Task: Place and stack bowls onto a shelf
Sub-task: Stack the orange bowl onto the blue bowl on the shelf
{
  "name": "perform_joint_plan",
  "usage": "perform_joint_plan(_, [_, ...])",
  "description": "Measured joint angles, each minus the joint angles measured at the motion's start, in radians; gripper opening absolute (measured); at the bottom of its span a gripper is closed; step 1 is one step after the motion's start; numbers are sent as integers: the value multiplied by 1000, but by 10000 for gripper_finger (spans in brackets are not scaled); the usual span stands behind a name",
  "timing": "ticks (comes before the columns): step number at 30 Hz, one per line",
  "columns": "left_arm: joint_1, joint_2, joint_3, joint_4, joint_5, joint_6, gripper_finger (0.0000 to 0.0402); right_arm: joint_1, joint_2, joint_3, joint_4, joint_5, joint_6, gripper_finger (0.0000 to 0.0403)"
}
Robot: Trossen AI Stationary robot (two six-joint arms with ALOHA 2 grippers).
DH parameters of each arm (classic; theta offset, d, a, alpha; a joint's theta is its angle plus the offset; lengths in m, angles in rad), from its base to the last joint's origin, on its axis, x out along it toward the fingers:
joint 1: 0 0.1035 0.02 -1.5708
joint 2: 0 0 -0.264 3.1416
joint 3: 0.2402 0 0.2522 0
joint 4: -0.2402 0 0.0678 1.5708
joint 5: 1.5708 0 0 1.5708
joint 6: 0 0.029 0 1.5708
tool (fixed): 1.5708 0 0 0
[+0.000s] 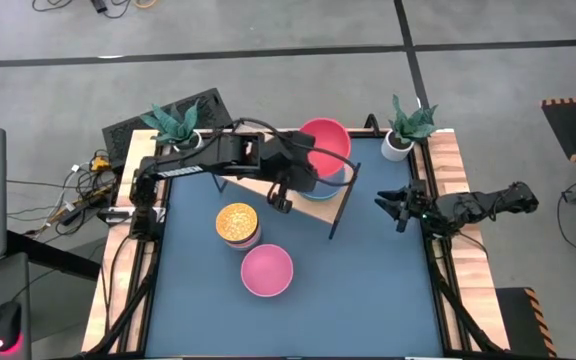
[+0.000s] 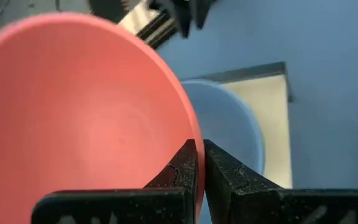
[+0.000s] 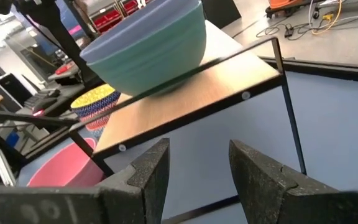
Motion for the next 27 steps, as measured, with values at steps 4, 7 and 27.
perform_joint_plan(4, [6, 20, -2, -38, 10, -8, 0, -3, 0, 0, -17, 0, 16, 191])
perform_joint_plan(7, [10, 37, -2, -50, 16, -16, 0, -5, 0, 0, -27, 1, 37, 191])
perform_joint_plan(27, [12, 57, -2, -102, 156, -76, 0, -5, 0, 0, -51, 0, 42, 191])
